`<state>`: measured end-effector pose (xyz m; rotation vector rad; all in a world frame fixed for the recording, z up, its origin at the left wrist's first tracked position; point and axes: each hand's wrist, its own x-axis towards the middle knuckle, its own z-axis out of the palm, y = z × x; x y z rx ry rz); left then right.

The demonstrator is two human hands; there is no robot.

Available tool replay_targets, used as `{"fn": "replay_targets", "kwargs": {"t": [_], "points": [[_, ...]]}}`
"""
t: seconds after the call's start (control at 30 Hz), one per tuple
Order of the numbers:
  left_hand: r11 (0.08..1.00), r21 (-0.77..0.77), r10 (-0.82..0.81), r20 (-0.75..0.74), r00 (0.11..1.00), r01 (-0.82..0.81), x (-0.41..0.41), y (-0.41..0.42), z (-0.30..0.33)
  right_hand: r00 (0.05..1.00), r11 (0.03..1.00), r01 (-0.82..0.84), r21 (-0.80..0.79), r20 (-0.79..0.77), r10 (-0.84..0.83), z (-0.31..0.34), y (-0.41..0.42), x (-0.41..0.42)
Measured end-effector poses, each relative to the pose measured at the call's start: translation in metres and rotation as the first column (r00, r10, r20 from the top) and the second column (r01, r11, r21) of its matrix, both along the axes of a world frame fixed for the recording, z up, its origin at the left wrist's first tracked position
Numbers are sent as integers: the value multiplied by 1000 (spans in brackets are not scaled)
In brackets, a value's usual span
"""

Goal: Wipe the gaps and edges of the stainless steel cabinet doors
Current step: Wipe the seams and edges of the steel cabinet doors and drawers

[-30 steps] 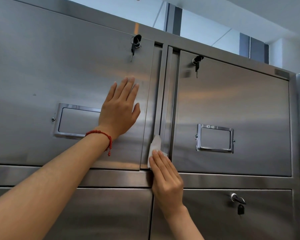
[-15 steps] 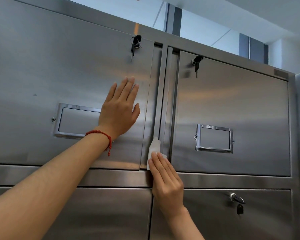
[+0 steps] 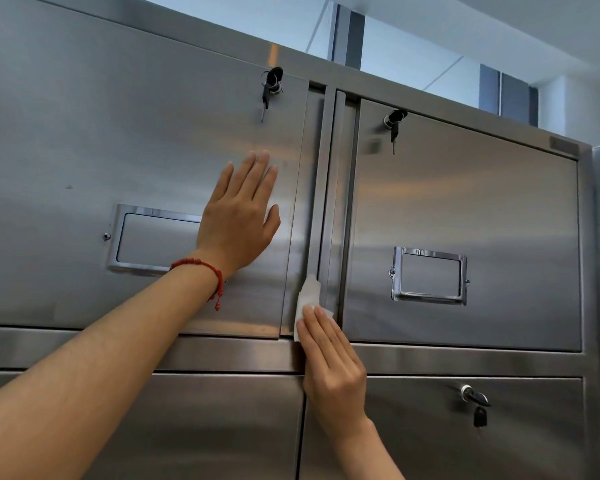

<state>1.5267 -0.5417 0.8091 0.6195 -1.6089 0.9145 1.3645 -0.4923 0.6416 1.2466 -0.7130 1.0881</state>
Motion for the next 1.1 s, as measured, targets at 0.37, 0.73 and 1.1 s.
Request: {"fn": "replay_targets", "kwargs": {"t": [0.37, 0.73, 1.1], "points": [[1000, -19, -12, -12, 1000, 12, 0, 1, 0, 1000, 1000, 9, 11, -30, -9, 4, -1, -6], [1000, -20, -13, -6, 1000, 13, 0, 0, 0, 1000, 999, -22, -42, -11, 21, 38, -4, -3], [999, -32, -7, -15, 1000, 7, 0, 2, 0, 1000, 999, -19, -45, -15, 18, 64, -4, -3]]}}
